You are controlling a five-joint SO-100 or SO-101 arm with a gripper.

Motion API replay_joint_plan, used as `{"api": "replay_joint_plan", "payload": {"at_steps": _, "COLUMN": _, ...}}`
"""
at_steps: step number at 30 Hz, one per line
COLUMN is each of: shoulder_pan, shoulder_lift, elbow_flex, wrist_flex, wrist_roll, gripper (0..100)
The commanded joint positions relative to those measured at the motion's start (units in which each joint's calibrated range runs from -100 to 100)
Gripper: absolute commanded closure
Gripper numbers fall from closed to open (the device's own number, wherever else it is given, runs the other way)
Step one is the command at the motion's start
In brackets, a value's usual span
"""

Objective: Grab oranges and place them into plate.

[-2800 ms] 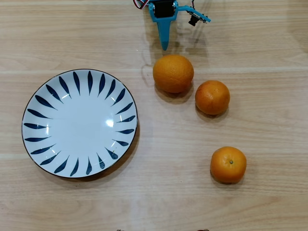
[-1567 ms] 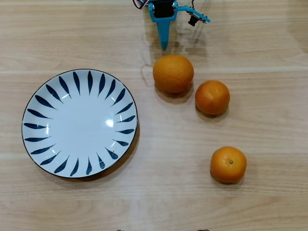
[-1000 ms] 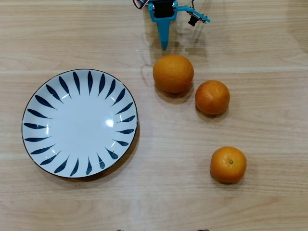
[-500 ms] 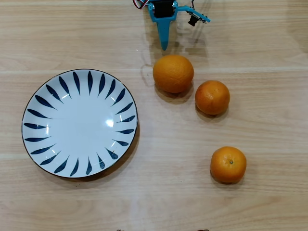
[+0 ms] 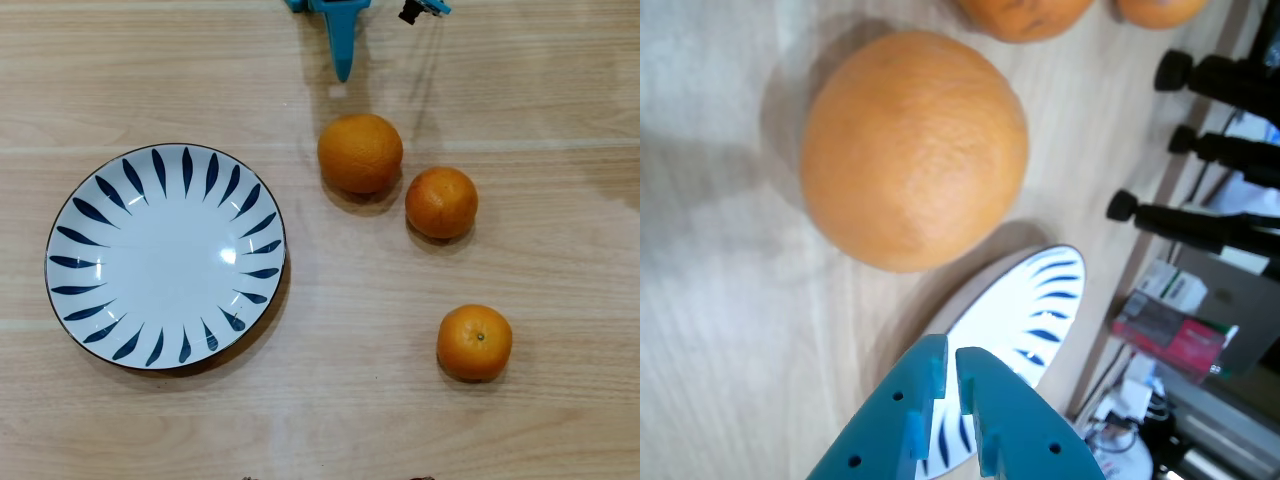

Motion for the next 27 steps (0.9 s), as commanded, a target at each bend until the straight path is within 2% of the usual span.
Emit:
{"api": "replay_joint_plan", "payload": {"at_steps": 1, "shoulder_pan": -0.1, "shoulder_lift": 11.5, "elbow_flex": -14.6, "wrist_flex": 0.4, "wrist_roll": -0.2, "gripper": 98}}
{"api": "replay_joint_plan", "payload": {"at_steps": 4, "shoulder_pan": 0.1, "shoulder_lift": 17.4, "elbow_flex": -22.9, "wrist_flex": 3.0, "wrist_roll": -0.2, "gripper": 98}}
{"api": "replay_joint_plan", "payload": {"at_steps": 12, "shoulder_pan": 0.6, "shoulder_lift": 28.7, "elbow_flex": -44.5, "wrist_flex": 20.3, "wrist_roll": -0.2, "gripper": 98}}
{"api": "replay_joint_plan", "payload": {"at_steps": 25, "shoulder_pan": 1.0, "shoulder_lift": 38.9, "elbow_flex": -52.2, "wrist_flex": 29.4, "wrist_roll": -0.4, "gripper": 98}}
{"api": "replay_joint_plan", "payload": {"at_steps": 27, "shoulder_pan": 0.8, "shoulder_lift": 42.0, "elbow_flex": -53.4, "wrist_flex": 29.5, "wrist_roll": -2.1, "gripper": 98}}
